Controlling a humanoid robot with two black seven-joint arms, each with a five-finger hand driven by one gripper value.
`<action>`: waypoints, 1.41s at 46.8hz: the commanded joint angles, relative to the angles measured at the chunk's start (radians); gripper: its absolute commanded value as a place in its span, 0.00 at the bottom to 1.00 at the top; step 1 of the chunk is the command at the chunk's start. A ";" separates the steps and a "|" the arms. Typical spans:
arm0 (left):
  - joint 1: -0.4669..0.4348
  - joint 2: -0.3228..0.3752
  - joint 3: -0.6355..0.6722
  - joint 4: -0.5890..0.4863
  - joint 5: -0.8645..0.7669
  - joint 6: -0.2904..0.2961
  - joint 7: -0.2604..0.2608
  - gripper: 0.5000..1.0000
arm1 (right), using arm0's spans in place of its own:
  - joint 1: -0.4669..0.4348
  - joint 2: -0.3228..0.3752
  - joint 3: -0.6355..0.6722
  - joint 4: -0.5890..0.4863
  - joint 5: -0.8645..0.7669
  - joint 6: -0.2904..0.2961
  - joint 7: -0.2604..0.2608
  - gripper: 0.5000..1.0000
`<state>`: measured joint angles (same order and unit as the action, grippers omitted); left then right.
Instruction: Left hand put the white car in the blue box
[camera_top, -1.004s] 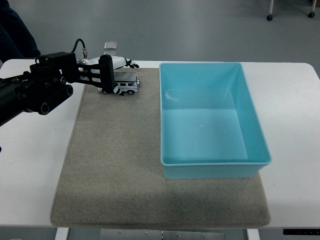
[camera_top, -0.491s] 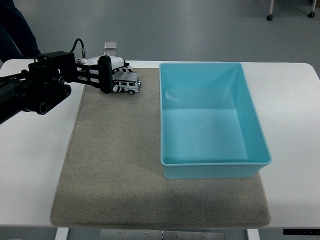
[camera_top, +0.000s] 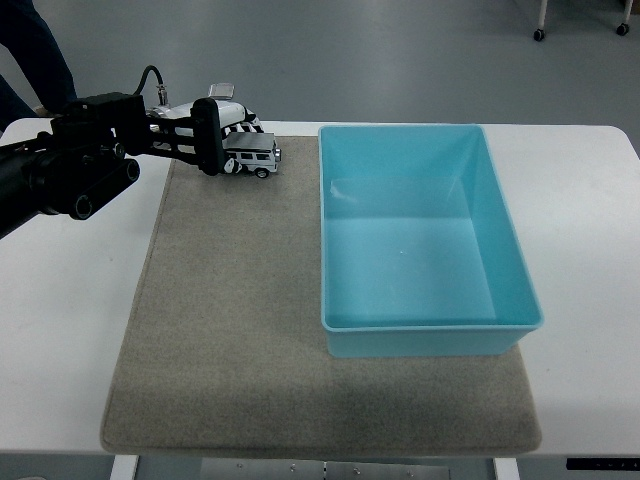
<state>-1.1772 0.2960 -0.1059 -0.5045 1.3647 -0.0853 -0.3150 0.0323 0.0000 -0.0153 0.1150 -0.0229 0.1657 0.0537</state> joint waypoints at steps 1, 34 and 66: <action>-0.010 0.005 -0.006 0.000 -0.001 0.001 -0.001 0.00 | 0.000 0.000 0.000 0.000 0.000 0.000 0.000 0.87; -0.150 0.015 -0.043 -0.094 -0.032 -0.008 -0.003 0.00 | 0.000 0.000 0.000 0.000 0.000 0.000 0.000 0.87; -0.157 0.008 -0.064 -0.348 -0.029 -0.019 -0.003 0.00 | 0.000 0.000 0.000 0.000 0.000 0.000 0.000 0.87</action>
<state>-1.3359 0.3082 -0.1733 -0.8461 1.3345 -0.1026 -0.3175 0.0322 0.0000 -0.0153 0.1151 -0.0225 0.1657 0.0537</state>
